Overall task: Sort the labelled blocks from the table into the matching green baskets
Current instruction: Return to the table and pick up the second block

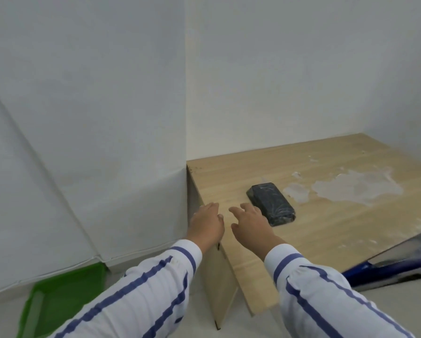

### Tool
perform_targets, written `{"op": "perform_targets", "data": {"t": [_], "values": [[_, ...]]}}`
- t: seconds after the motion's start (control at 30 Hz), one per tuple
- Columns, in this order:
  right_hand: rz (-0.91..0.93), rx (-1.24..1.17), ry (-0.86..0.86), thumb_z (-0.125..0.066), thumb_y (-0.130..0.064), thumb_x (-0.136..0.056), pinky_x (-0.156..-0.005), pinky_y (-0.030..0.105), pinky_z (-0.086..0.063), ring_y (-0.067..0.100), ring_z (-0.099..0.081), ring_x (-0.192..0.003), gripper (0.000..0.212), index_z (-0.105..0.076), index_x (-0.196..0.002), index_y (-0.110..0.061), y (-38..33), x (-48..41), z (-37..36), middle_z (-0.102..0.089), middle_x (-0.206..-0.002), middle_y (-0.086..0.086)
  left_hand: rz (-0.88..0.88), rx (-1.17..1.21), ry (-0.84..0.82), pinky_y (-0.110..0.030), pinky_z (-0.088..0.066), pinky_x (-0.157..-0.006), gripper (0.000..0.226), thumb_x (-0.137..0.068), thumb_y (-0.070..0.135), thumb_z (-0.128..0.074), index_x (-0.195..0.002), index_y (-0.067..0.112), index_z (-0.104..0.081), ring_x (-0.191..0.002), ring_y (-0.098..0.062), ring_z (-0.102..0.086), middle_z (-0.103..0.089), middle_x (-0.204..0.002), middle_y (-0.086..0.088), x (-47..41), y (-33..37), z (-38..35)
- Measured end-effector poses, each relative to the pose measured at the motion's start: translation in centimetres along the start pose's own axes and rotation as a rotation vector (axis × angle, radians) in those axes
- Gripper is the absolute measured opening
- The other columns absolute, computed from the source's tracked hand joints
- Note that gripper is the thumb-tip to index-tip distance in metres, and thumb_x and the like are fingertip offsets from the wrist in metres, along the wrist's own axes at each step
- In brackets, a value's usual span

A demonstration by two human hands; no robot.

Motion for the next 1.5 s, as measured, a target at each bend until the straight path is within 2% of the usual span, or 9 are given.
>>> {"op": "perform_targets", "data": {"t": [0.27, 0.47, 0.73, 0.9, 1.0, 1.17, 1.23, 1.33, 1.5], "values": [[-0.058, -0.036, -0.029, -0.046, -0.025, -0.092, -0.101, 0.047, -0.037, 0.032, -0.028, -0.133, 0.048, -0.038, -0.139, -0.024, 7.7, -5.1, 1.1, -0.033, -0.146, 0.01, -0.022, -0.038, -0.082, -0.041, -0.025, -0.114, 0.049, -0.097, 0.028, -0.031, -0.143, 0.015, -0.028, -0.141, -0.025, -0.025, -0.029, -0.153, -0.006, -7.5, 5.3, -4.0], [-0.025, -0.038, -0.104, -0.043, -0.023, -0.091, -0.102, 0.047, -0.036, 0.033, -0.031, -0.13, 0.046, -0.04, -0.137, -0.022, 12.7, -9.3, 0.8, -0.036, -0.144, 0.011, 0.094, 0.032, -0.124, -0.039, -0.023, -0.114, 0.052, -0.096, 0.029, -0.032, -0.146, 0.016, -0.023, -0.143, -0.024, -0.021, -0.021, -0.156, -0.005, -11.3, 7.0, -7.6], [-0.077, -0.161, -0.161, -0.049, -0.026, -0.09, -0.098, 0.039, -0.04, 0.03, -0.04, -0.121, 0.053, -0.033, -0.14, -0.017, 20.0, -13.6, 0.0, -0.042, -0.136, 0.012, 0.249, 0.196, -0.153, -0.041, -0.038, -0.106, 0.056, -0.091, 0.02, -0.043, -0.144, 0.02, -0.025, -0.125, -0.026, -0.044, -0.039, -0.143, -0.008, -15.3, 10.5, -11.8], [-0.197, -0.316, -0.265, -0.052, -0.029, -0.09, -0.086, 0.034, -0.041, 0.032, -0.048, -0.109, 0.045, -0.042, -0.125, -0.003, 22.8, -15.0, -0.7, -0.049, -0.121, 0.018, 0.387, 0.281, -0.108, -0.042, -0.042, -0.102, 0.066, -0.088, 0.018, -0.049, -0.146, 0.017, -0.019, -0.122, -0.029, -0.046, -0.038, -0.142, -0.012, -16.3, 11.7, -14.3], [-0.201, -0.372, -0.301, -0.054, -0.028, -0.087, -0.082, 0.038, -0.048, 0.033, -0.054, -0.099, 0.037, -0.05, -0.111, -0.001, 23.4, -15.7, -1.1, -0.056, -0.111, 0.019, 0.388, 0.273, -0.072, -0.043, -0.047, -0.094, 0.061, -0.085, 0.014, -0.048, -0.141, 0.018, -0.026, -0.112, -0.028, -0.052, -0.048, -0.132, -0.013, -16.6, 11.7, -15.3], [-0.186, -0.623, -0.192, -0.061, -0.024, -0.077, -0.052, 0.025, -0.041, 0.02, -0.057, -0.075, 0.03, -0.047, -0.101, -0.011, 23.3, -15.9, -0.6, -0.057, -0.098, 0.012, 0.432, 0.365, -0.01, -0.027, -0.042, -0.068, 0.07, -0.083, 0.016, -0.05, -0.144, 0.028, -0.016, -0.083, -0.014, -0.053, -0.055, -0.116, 0.001, -16.9, 11.1, -15.4], [-0.122, -0.631, -0.161, -0.06, -0.023, -0.077, -0.056, 0.025, -0.042, 0.019, -0.056, -0.077, 0.028, -0.047, -0.1, -0.015, 23.0, -16.3, 0.0, -0.055, -0.098, 0.01, 0.439, 0.394, -0.004, -0.028, -0.041, -0.072, 0.072, -0.082, 0.018, -0.053, -0.143, 0.03, -0.017, -0.086, -0.015, -0.054, -0.055, -0.116, 0.001, -17.5, 11.1, -14.9], [-0.003, -0.518, -0.133, -0.061, -0.02, -0.076, -0.076, 0.031, -0.042, 0.023, -0.049, -0.094, 0.039, -0.048, -0.112, -0.017, 22.0, -17.2, 1.2, -0.045, -0.11, 0.007, 0.455, 0.475, 0.03, -0.034, -0.047, -0.08, 0.049, -0.079, 0.016, -0.056, -0.123, 0.029, -0.041, -0.089, -0.015, -0.056, -0.06, -0.113, -0.002, -18.3, 11.1, -13.9], [0.275, -0.23, -0.007, -0.06, -0.014, -0.075, -0.086, 0.037, -0.045, 0.027, -0.047, -0.104, 0.042, -0.051, -0.116, -0.017, 20.0, -17.6, 3.4, -0.048, -0.118, 0.007, 0.77, 0.962, 0.203, -0.049, -0.053, -0.09, 0.037, -0.09, 0.034, -0.047, -0.115, 0.007, -0.055, -0.1, -0.033, -0.06, -0.063, -0.111, -0.016, -19.4, 10.7, -11.5]]}}
Point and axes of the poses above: each hand's wrist, its own x-axis away from the middle knuckle, its own z-axis out of the back of the hand, y = z × x, the point moved 1 cm from there along -x, towards the middle knuckle
